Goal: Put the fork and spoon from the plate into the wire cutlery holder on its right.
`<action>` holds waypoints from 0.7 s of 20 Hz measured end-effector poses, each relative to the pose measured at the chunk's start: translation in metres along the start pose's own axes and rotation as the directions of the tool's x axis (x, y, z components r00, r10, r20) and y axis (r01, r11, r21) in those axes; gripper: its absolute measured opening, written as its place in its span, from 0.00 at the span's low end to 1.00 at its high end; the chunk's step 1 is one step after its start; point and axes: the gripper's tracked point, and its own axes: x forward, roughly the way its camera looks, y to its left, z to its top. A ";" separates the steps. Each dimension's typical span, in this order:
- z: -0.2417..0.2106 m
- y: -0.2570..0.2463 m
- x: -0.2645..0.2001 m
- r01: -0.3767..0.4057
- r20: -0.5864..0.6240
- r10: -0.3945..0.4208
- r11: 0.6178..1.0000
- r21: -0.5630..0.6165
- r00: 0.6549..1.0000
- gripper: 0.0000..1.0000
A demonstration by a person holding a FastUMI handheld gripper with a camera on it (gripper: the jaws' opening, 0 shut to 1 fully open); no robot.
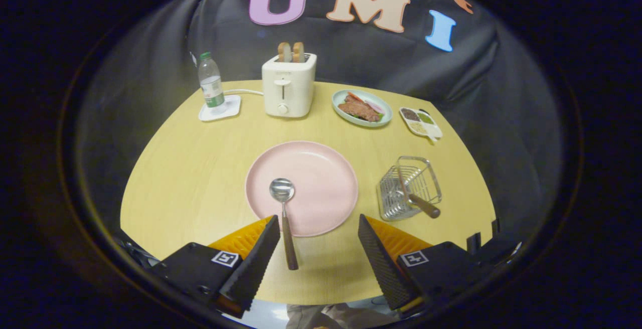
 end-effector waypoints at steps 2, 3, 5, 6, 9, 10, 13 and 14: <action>-0.009 0.012 0.010 -0.034 0.050 0.034 0.999 0.004 0.998 1.00; -0.014 0.015 0.014 -0.042 0.071 0.042 0.999 0.007 0.997 1.00; -0.025 0.018 0.020 -0.053 0.100 0.052 0.999 0.012 0.994 1.00; -0.030 0.019 0.024 -0.053 0.112 0.051 0.999 0.012 0.992 1.00; -0.040 0.019 0.028 -0.035 0.146 0.033 0.999 0.012 0.989 0.94; -0.043 0.020 0.029 -0.031 0.154 0.030 0.999 0.006 0.988 0.88; -0.050 0.022 0.032 -0.017 0.158 0.024 0.999 -0.042 0.987 0.72; -0.051 0.027 0.033 -0.025 0.163 0.033 0.998 -0.055 0.986 0.66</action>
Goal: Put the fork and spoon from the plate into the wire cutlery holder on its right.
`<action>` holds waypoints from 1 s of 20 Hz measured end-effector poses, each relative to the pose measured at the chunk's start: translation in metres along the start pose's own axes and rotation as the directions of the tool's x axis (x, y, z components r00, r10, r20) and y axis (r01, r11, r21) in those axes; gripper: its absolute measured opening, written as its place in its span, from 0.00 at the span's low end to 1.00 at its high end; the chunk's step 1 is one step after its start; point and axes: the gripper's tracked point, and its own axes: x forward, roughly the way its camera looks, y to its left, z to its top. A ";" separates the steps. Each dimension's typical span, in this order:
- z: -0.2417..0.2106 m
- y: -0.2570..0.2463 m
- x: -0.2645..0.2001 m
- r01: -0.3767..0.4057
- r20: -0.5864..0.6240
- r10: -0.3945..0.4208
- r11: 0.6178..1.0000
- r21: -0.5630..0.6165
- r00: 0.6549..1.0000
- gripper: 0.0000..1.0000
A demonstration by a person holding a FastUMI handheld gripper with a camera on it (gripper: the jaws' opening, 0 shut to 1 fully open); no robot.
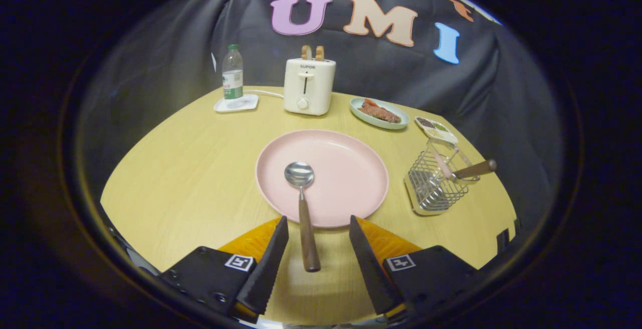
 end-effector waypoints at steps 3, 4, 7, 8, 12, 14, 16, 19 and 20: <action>0.005 0.007 0.001 -0.013 0.029 0.014 1.000 -0.008 0.999 0.49; 0.003 0.004 0.003 -0.004 0.025 0.005 1.000 -0.012 1.000 0.43; -0.002 0.003 0.005 0.010 0.007 -0.010 1.000 -0.020 1.000 0.39; -0.002 0.003 0.005 0.014 0.008 -0.014 1.000 -0.020 1.000 0.39; -0.007 0.004 0.005 0.012 -0.009 -0.013 0.999 -0.042 1.000 0.20; -0.005 0.009 0.000 0.007 -0.010 -0.008 0.999 -0.053 1.000 0.16; -0.007 0.007 0.006 0.009 -0.014 -0.009 0.999 -0.047 1.000 0.11; -0.005 0.008 0.000 0.008 -0.016 -0.009 0.999 -0.035 1.000 0.11; -0.007 0.011 0.004 -0.001 -0.022 0.000 0.999 -0.042 1.000 0.11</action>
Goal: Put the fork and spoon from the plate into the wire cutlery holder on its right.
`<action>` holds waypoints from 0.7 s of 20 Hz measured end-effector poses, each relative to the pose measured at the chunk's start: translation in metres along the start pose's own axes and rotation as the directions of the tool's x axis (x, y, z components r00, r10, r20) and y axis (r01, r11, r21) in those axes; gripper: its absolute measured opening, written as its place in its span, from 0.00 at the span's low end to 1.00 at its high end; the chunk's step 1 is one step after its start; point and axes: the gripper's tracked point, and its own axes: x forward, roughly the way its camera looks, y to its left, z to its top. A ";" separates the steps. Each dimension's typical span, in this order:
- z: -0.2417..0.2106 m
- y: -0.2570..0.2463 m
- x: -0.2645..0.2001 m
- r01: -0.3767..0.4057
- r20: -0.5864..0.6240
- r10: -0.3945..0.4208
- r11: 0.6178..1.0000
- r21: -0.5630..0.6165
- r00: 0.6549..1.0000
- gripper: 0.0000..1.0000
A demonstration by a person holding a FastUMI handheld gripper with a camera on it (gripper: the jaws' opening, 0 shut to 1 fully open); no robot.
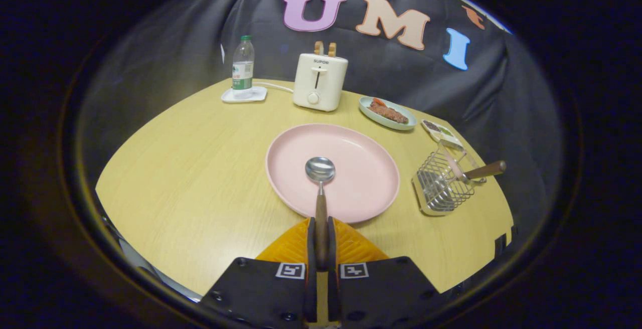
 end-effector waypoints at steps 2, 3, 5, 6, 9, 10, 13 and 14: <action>0.002 -0.003 -0.009 0.016 -0.014 -0.016 1.000 -0.010 1.000 0.04; 0.007 -0.004 -0.012 0.021 -0.013 -0.021 1.000 -0.011 1.000 0.03; 0.014 -0.006 -0.019 0.030 -0.010 -0.030 1.000 -0.002 1.000 0.03; 0.019 -0.008 -0.022 0.036 -0.008 -0.036 0.999 -0.001 0.999 0.03; 0.033 -0.012 -0.030 0.057 -0.020 -0.057 0.998 -0.012 0.998 0.03; 0.038 -0.013 -0.034 0.062 -0.020 -0.063 0.998 -0.015 0.998 0.03; 0.053 -0.017 -0.045 0.082 -0.022 -0.083 0.997 -0.008 0.996 0.04; 0.058 -0.019 -0.048 0.092 -0.026 -0.092 0.996 0.000 0.995 0.04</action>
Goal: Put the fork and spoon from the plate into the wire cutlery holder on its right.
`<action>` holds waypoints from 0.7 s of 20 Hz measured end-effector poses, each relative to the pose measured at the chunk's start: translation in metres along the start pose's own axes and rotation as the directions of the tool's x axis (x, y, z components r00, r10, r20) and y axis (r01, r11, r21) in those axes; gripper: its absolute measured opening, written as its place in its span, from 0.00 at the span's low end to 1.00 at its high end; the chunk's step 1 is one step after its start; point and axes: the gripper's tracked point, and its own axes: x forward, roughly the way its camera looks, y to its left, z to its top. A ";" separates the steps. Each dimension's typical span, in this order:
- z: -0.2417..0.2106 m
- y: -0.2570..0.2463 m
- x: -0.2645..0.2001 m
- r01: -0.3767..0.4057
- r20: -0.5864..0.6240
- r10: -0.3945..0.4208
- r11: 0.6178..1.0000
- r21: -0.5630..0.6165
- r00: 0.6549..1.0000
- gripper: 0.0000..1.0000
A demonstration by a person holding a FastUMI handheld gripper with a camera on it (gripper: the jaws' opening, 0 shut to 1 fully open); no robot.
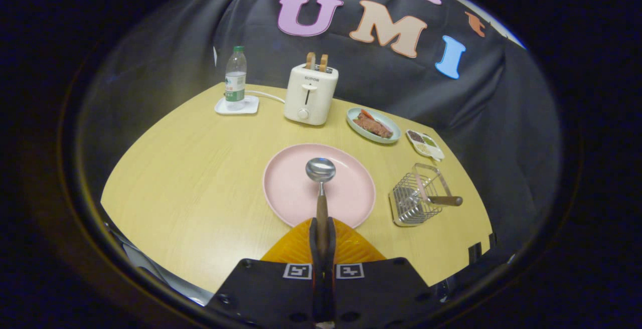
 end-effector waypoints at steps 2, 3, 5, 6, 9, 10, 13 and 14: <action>0.010 -0.007 -0.006 0.025 -0.015 -0.025 0.999 0.032 1.000 0.04; 0.015 -0.012 -0.009 0.048 -0.029 -0.047 0.997 0.057 0.999 0.04; 0.028 -0.021 -0.014 0.085 -0.051 -0.079 0.988 0.130 0.996 0.04; 0.036 -0.027 -0.016 0.107 -0.062 -0.097 0.980 0.168 0.993 0.04; 0.053 -0.055 -0.025 0.194 -0.111 -0.171 0.948 0.251 0.979 0.04; 0.056 -0.066 -0.026 0.229 -0.133 -0.200 0.936 0.267 0.971 0.04; 0.060 -0.094 -0.029 0.317 -0.215 -0.256 0.887 0.335 0.942 0.04; 0.059 -0.101 -0.025 0.342 -0.247 -0.265 0.868 0.360 0.932 0.04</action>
